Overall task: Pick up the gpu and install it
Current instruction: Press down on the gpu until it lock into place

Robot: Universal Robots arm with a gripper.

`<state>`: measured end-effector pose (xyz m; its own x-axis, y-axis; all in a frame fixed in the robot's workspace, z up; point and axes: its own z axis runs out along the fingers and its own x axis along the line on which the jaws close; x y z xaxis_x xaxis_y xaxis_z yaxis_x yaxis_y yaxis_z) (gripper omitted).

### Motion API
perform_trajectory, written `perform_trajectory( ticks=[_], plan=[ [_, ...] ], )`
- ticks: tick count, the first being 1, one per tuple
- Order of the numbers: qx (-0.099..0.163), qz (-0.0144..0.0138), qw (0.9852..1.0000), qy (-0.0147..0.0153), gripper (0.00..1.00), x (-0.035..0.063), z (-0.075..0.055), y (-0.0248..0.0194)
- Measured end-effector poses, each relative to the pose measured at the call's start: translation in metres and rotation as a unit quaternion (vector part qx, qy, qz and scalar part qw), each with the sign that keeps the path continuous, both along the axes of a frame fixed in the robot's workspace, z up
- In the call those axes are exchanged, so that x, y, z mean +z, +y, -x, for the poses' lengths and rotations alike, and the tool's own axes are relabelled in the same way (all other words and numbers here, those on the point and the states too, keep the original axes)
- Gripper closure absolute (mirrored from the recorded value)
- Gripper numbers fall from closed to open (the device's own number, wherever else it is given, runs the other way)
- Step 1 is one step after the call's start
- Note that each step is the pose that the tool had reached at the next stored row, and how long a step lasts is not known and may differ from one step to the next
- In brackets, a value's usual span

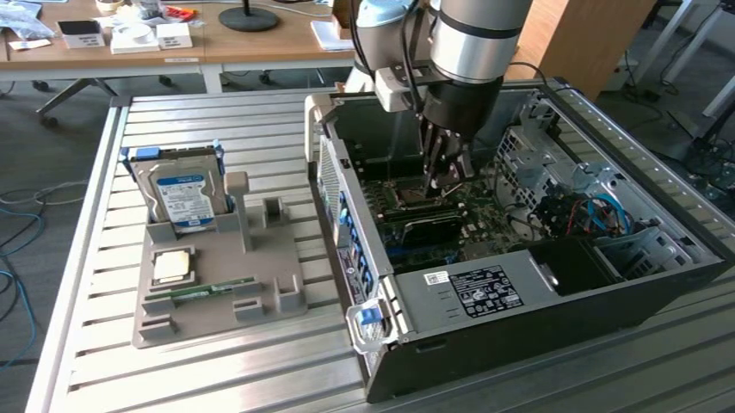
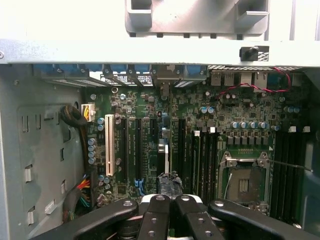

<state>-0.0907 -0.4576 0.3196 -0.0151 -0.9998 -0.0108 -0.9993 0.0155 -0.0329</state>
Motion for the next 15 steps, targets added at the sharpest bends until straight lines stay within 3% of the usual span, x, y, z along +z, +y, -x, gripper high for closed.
perform_trajectory(
  ticks=[15],
  plan=[
    [0.000, -0.0002, 1.0000, -0.0001, 0.89, -0.0036, 0.0000, 0.0000]
  ],
)
